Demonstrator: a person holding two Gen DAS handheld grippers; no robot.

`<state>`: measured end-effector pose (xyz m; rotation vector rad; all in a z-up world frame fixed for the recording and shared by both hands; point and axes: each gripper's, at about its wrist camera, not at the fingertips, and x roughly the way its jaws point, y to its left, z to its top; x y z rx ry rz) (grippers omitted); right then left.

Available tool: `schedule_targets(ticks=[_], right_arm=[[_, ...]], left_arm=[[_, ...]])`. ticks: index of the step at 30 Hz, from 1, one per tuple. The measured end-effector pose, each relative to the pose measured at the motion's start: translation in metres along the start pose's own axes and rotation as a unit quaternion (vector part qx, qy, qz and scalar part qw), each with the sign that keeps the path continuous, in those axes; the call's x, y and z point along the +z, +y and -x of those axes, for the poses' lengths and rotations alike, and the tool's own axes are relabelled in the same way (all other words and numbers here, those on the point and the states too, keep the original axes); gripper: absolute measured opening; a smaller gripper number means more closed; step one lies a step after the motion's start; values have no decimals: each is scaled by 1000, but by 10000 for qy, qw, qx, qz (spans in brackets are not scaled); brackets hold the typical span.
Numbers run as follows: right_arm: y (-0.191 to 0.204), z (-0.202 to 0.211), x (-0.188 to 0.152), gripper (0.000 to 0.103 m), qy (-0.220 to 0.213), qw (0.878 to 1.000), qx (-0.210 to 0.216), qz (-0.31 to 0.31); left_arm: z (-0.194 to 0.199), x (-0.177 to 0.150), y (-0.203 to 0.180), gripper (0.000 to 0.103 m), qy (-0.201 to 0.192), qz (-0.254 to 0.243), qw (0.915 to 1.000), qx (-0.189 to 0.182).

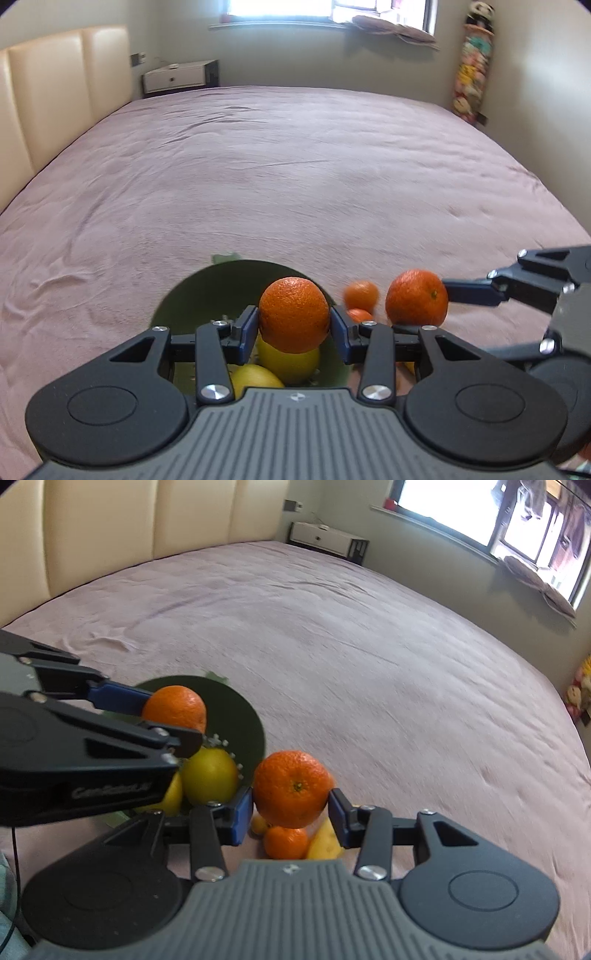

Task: Organize fruits
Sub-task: 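Close both tools on their mandarins and lift them, then carry both mandarins over the green colander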

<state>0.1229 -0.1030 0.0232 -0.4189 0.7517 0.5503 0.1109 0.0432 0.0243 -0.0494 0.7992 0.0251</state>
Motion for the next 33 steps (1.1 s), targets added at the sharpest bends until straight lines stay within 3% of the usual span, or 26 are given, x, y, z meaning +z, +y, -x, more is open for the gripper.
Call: schedule_targets(ticks=[14, 18, 22, 28, 33], right_arm=[[33, -36, 32, 42, 10, 9979, 295, 574], [42, -51, 35, 42, 88, 9964, 261, 802], [46, -71, 34, 42, 261, 9951, 393, 865], [49, -99, 29, 42, 526, 9929, 470, 955], [51, -111, 30, 42, 480, 9920, 523, 1043]], left_arm=[[-19, 7, 51, 47, 377, 662, 9970, 156], [-33, 2, 65, 47, 698, 1066, 9918, -47], [-48, -3, 71, 47, 836, 1205, 9891, 119], [-69, -13, 79, 47, 1132, 1515, 9820, 37], [-81, -21, 81, 47, 1294, 1526, 9796, 200]])
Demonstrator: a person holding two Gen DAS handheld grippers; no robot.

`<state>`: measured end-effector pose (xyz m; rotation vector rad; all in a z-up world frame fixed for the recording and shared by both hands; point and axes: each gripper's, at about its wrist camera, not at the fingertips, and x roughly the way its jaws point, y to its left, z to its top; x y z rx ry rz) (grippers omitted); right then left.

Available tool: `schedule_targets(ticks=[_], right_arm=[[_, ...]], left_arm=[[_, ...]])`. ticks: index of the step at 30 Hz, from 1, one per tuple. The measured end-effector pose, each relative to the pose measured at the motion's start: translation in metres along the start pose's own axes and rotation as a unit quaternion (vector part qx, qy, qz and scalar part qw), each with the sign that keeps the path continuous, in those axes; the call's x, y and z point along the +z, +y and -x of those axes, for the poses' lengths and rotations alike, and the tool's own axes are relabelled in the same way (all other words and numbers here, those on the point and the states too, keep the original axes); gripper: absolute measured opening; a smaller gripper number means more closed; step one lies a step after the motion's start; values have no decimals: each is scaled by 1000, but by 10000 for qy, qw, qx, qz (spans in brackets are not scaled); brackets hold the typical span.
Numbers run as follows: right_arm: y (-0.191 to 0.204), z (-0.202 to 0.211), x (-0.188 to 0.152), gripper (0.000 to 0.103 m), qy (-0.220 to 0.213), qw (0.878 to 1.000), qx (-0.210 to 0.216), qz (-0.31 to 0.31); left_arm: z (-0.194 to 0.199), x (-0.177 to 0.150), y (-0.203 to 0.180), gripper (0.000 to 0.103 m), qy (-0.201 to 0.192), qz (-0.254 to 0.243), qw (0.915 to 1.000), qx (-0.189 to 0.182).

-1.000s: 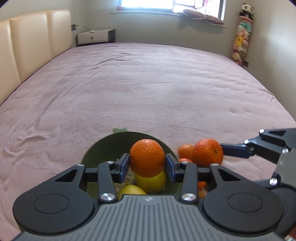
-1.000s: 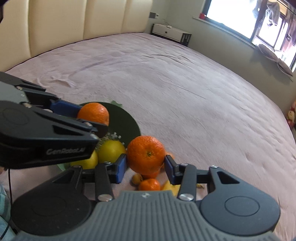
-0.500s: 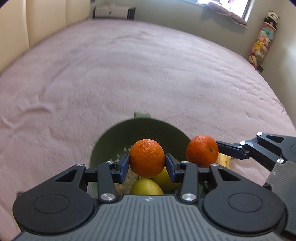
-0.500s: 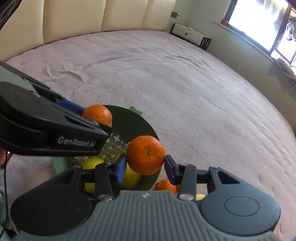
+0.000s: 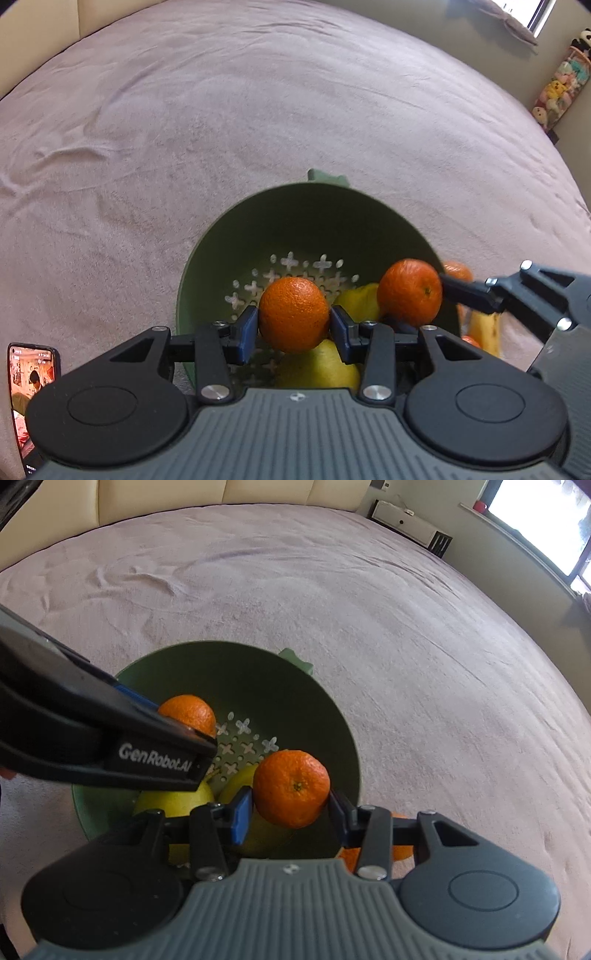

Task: Organize fruits
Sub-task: 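Carry both mandarins over the green colander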

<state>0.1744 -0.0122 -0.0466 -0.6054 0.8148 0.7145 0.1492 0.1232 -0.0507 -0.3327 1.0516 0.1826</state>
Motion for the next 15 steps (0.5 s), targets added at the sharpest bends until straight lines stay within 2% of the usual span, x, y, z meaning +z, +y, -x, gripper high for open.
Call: schedule_targets(ticks=[5, 10, 15], right_arm=[[0, -7, 8, 42, -53, 9999, -44, 104], [0, -10, 13, 42, -129, 9996, 61, 233], [7, -18, 19, 42, -114, 9987, 95, 478]], left_arm=[[-5, 1, 4, 47, 54, 72, 9999, 82], [-8, 2, 15, 48, 115, 413, 9989, 211], [-9, 3, 16, 48, 123, 454, 9986, 244]])
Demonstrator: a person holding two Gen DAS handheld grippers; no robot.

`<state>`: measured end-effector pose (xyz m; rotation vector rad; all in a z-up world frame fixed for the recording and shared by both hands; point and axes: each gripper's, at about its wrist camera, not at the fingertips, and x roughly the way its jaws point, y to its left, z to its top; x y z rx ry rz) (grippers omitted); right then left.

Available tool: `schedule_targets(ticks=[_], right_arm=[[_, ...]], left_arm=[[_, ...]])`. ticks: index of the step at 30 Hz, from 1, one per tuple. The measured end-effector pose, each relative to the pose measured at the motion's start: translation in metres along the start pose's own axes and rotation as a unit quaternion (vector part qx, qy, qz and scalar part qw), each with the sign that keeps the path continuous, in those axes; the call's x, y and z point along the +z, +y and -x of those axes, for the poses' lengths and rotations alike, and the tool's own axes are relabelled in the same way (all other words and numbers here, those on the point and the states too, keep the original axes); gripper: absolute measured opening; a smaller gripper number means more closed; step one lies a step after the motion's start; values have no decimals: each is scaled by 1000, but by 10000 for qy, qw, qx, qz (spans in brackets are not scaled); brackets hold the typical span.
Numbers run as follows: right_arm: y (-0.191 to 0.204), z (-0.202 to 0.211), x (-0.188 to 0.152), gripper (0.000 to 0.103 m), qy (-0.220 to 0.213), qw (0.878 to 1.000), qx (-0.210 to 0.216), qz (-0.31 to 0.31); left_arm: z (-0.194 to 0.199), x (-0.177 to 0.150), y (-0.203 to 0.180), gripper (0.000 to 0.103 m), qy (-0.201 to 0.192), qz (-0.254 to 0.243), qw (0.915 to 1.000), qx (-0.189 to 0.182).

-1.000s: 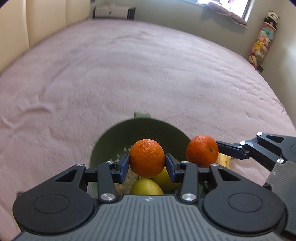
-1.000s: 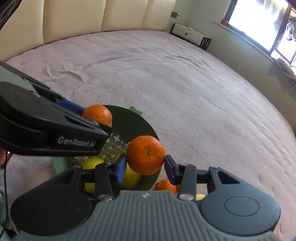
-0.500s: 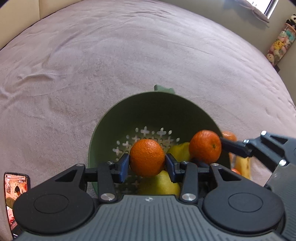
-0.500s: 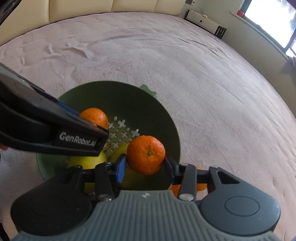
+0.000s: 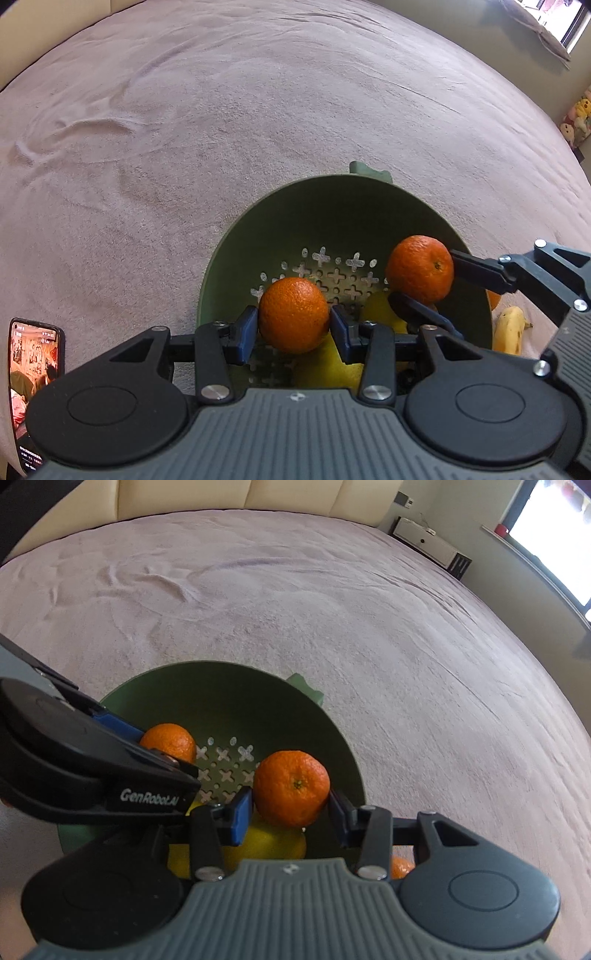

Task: Organize fruits
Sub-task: 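Carry both mandarins over the green colander, then open both tools to drop the mandarins into the colander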

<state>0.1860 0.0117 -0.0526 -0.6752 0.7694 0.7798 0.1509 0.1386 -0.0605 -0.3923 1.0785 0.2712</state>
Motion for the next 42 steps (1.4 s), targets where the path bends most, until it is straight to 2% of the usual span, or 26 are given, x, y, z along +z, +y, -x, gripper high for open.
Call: schedule_targets(ticks=[12, 17, 20, 23, 26, 29, 32, 33, 35, 39, 42], right_arm=[[5, -6, 12, 38, -84, 9987, 98, 494], [8, -10, 13, 37, -35, 9983, 95, 574], [8, -10, 12, 30, 22, 9985, 102, 536], [7, -7, 10, 31, 34, 9984, 10, 565], [3, -3, 6, 34, 71, 9987, -30, 504], [-1, 3, 2, 44, 69, 9993, -35, 373], [-2, 11, -2, 47, 37, 9996, -48, 265], [-2, 14, -4, 53, 14, 9997, -69, 241], [-2, 22, -7, 57, -50, 9997, -126, 181], [-2, 38, -13, 64, -192, 9994, -276, 7], [-4, 53, -18, 65, -310, 9986, -378, -199]], left_arm=[[-2, 2, 10, 47, 64, 462, 9987, -184], [-3, 2, 8, 47, 38, 456, 9988, -149], [-3, 2, 6, 53, 46, 454, 9989, -139], [-1, 2, 1, 61, 41, 365, 9993, -76], [1, 2, -1, 70, 32, 349, 9993, -89], [5, 2, -1, 77, 17, 391, 9991, -176], [11, 3, -5, 85, -82, 399, 9991, -132], [14, 2, -6, 85, -116, 394, 9991, -113], [19, 3, -10, 86, -176, 337, 9992, -132], [31, 2, -19, 87, -305, 161, 9993, -173], [40, 1, -26, 87, -442, -2, 9988, -201]])
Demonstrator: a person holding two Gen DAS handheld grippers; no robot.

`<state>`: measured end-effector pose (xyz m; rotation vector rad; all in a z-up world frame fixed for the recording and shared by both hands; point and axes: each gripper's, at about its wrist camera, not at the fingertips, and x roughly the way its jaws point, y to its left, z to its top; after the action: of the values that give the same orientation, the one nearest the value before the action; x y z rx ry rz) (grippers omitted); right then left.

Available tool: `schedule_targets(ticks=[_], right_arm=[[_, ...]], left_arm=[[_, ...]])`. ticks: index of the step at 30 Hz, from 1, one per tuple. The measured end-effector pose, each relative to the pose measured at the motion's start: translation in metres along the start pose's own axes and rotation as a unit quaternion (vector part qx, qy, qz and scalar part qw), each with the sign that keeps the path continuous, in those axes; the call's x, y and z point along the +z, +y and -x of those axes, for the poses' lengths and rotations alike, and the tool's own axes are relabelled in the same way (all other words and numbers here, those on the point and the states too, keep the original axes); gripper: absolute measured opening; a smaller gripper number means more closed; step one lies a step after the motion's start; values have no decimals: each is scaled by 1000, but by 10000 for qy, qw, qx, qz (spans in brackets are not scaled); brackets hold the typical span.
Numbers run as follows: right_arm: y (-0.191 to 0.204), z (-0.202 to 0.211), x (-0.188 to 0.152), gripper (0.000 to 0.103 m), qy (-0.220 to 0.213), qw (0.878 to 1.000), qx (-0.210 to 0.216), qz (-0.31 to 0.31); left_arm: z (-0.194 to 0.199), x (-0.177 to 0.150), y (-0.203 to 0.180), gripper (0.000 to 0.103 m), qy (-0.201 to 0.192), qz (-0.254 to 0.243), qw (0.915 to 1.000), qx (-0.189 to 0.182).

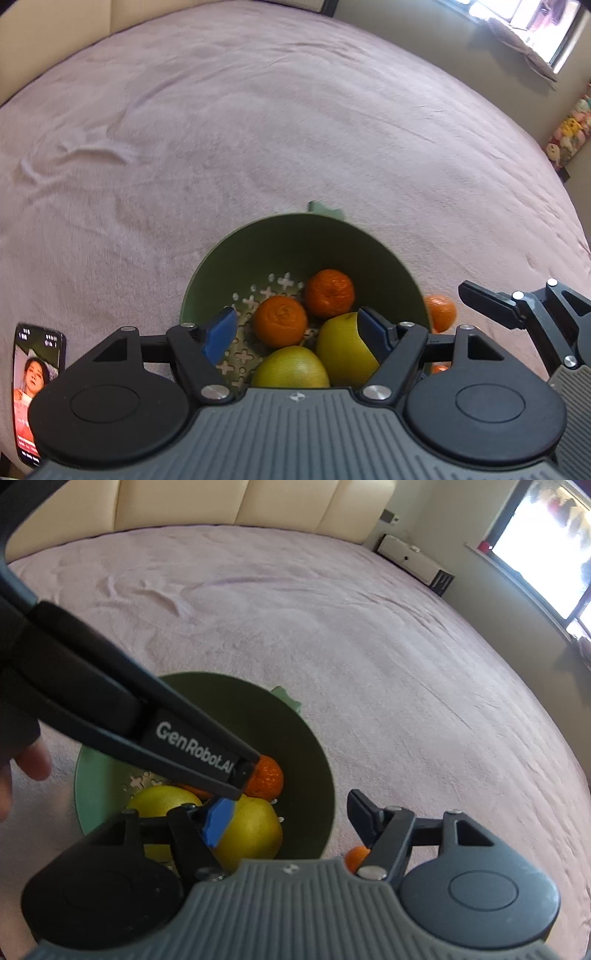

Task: Organize fruits
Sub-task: 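Open both tools to drop the mandarins into the colander, then move the right tool around the banana while the left tool approaches a mandarin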

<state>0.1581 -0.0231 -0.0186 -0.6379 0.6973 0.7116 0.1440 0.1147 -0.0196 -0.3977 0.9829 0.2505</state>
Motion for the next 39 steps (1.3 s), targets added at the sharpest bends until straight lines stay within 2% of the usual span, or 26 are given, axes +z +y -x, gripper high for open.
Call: schedule_targets(ticks=[7, 12, 17, 24, 32, 39], right_arm=[[-10, 32, -13, 69, -191, 9980, -240, -551], [-18, 53, -36, 70, -176, 9936, -476, -1007], [-28, 67, -66, 75, -24, 9832, -696, -1689], [-35, 74, -106, 74, 320, 9661, -896, -2401], [-45, 78, -148, 74, 568, 9470, -940, -3018], [-59, 70, -163, 72, 768, 9348, -882, -3353]], left_arm=[[18, -7, -17, 87, -333, -442, 9985, -41], [29, -19, -33, 87, -555, -836, 9948, -161], [32, -38, -52, 87, -608, -1287, 9895, -236], [34, -64, -76, 87, -594, -1841, 9802, -433], [27, -92, -91, 86, -491, -2124, 9732, -737], [28, -107, -93, 79, -659, -2071, 9717, -922]])
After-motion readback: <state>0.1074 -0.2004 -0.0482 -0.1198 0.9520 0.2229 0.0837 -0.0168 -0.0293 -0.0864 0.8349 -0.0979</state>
